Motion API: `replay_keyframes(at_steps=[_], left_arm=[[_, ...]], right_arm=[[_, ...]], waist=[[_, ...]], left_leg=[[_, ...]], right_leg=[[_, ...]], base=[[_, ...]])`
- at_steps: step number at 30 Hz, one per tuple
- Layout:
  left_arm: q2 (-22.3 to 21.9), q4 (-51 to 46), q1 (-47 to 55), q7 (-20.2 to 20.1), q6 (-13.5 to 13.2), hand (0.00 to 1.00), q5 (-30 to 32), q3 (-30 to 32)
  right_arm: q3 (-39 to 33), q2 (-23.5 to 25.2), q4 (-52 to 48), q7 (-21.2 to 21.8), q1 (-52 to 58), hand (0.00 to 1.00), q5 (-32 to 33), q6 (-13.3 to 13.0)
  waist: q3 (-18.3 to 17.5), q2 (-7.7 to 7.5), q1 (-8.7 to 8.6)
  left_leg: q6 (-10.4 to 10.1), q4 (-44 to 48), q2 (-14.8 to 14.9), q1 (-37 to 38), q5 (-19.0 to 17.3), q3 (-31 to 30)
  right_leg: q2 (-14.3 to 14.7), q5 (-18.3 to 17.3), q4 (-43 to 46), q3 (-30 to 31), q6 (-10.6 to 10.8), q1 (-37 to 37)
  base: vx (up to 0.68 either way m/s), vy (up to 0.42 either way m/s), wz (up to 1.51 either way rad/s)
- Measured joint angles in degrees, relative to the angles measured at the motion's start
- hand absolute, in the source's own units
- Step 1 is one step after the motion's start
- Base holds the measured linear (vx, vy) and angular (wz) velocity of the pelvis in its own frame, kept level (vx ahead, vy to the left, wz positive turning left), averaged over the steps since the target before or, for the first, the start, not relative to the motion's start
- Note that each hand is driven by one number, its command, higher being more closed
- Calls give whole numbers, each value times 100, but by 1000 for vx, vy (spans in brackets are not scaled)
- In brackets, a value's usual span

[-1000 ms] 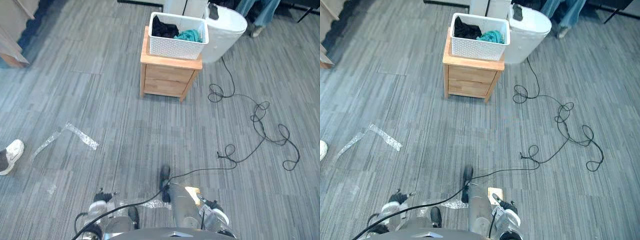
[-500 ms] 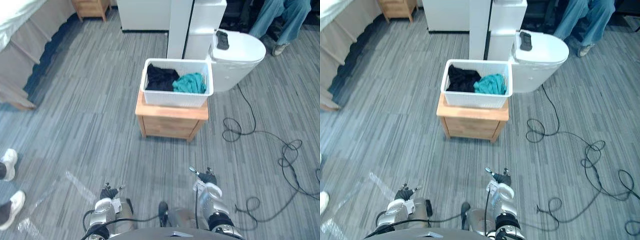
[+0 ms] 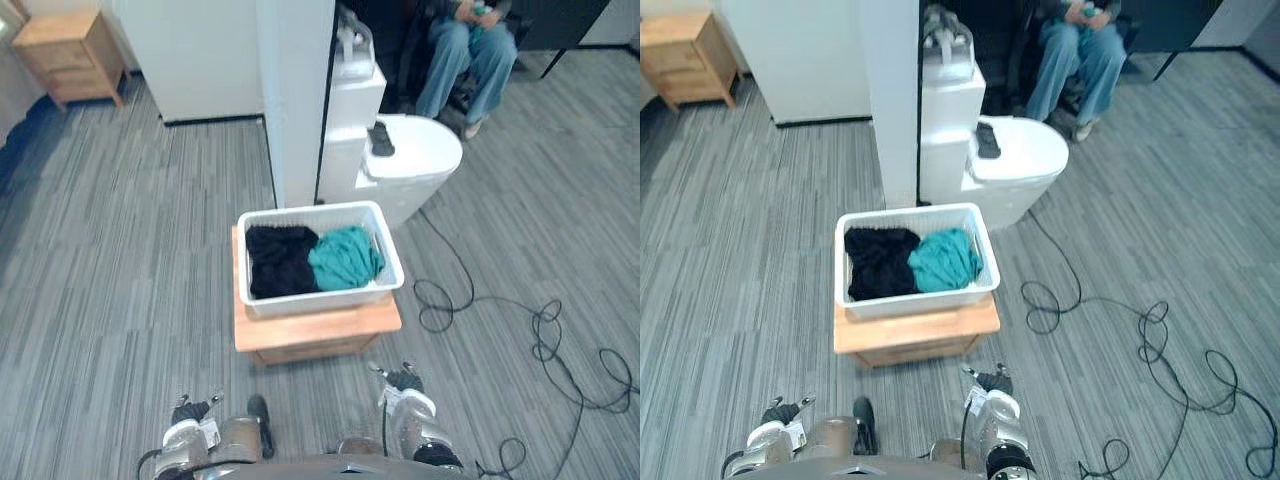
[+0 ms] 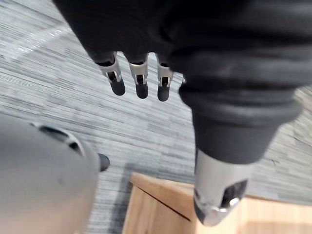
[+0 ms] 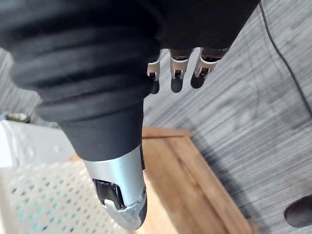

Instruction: Pick up the laundry basket with both hands and put the clothes into the washing machine.

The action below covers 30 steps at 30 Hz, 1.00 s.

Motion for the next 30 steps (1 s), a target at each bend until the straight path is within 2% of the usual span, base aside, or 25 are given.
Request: replay_keyframes(at_steps=[1,2,3,4,5,6,7,8,9,10,11,12,14,17,18,22,24,30], left_arm=[[-29,0,-90,7,-22,0,-52,-44],[-51,-4,-157,12,-68,0,-144,-60],[-50,11,-170,29,-72,0,-192,-59],[-60,11,-142,66,-73,0,-254,-62],[-44,19,-88,84,-73,0,-299,-78],[8,27,-65,86,-74,0,-313,-81],[137,55,-71,86,-90,0,-325,-80],[47,149,-62,84,-89,0,-343,-74],[-41,180,-30,88,-89,0,-346,-59],[-163,240,-11,92,-89,0,-345,-29],[-232,320,-8,98,-72,0,-358,63],[-241,368,-10,102,-59,0,-375,137],[-229,403,-14,102,-59,0,-567,239],[-198,338,4,128,-62,0,-871,393],[-169,241,84,229,-74,0,-1081,494],[-48,-59,410,338,-187,0,-1475,939],[50,-219,595,345,-198,0,-1493,1258],[323,-762,990,354,-287,0,-1471,1996]], right_arm=[[15,0,-51,-4,-19,0,2,0],[10,0,-101,-8,-22,0,3,3],[3,0,-91,-10,-23,0,3,5],[-13,0,-88,-15,26,0,3,5],[-2,0,-60,-18,89,0,5,4],[3,3,-7,-21,104,0,5,-3],[4,-8,165,-20,114,0,10,5],[-66,-136,268,-41,119,0,15,6],[-108,-236,263,-84,148,0,16,3],[-112,-416,263,-126,151,0,14,1],[-115,-504,262,-133,151,0,12,2],[-125,-517,247,-133,167,0,11,5],[-127,-505,40,-140,249,0,20,8],[-148,-510,-1080,-216,499,0,68,-15],[-174,-475,-1734,-241,603,0,106,-89],[-352,-387,-2753,-250,891,0,123,-302],[-474,-355,-3000,-249,991,0,123,-316],[-851,-201,-4250,-259,993,0,258,-542]], waist=[[3,98,-8],[74,216,-8],[79,183,5],[65,123,-16],[59,21,-42],[57,-76,-58],[66,-316,-101],[41,-153,-139],[0,-8,-157],[-31,257,-156],[-40,397,-181],[-53,428,-209],[-50,420,-233],[-40,404,-260],[-25,380,-283],[-29,356,-321],[-15,382,-329],[107,611,-375]], left_leg=[[-64,-71,182,114,-40,29],[-314,-101,429,262,-192,41],[-355,-116,460,322,-197,43],[-464,-125,516,412,-226,22],[-701,-117,560,434,-293,-13],[-829,-95,547,457,-371,-64],[-1068,-36,439,464,-404,-225],[-1196,-197,635,487,-343,-422],[-1260,-322,733,505,-281,-509],[-1279,-570,814,501,-102,-609],[-1269,-807,872,600,114,-613],[-1289,-984,931,638,312,-617],[-1272,-1150,1016,710,446,-616],[-1277,-1231,989,684,478,-607],[-1277,-1324,935,672,479,-601],[-1278,-1372,800,542,481,-547],[-1277,-1366,737,485,482,-516],[-1274,-1362,675,232,480,-444]], right_leg=[[-169,-76,-177,-298,16,-439],[-409,-86,-738,-575,38,-768],[-544,-60,-1064,-586,83,-820],[-696,21,-1640,-584,163,-832],[-819,301,-2442,-549,224,-784],[-910,543,-2785,-488,223,-737],[-1073,892,-3076,-361,741,-676],[-914,679,-2981,-606,577,-667],[-808,663,-3046,-705,547,-680],[-654,681,-3109,-818,454,-691],[-551,668,-3103,-929,424,-691],[-501,682,-3106,-1080,326,-644],[-420,662,-3242,-1266,287,-457],[-416,677,-3381,-1362,288,-397],[-455,725,-3477,-1364,326,-400],[-554,957,-3858,-1352,417,-378],[-603,1103,-4116,-1356,454,-312],[-621,1485,-4842,-1327,484,-319]], base=[[169,-43,-26],[158,-68,-19],[155,-158,-7],[147,-258,7],[120,-311,16],[142,-498,39],[142,-526,54],[178,-501,52],[184,-291,29],[171,-223,18],[208,-233,29],[146,-186,35],[152,-131,42],[100,-39,17],[67,31,1],[52,90,1],[12,76,0],[-63,53,-6]])
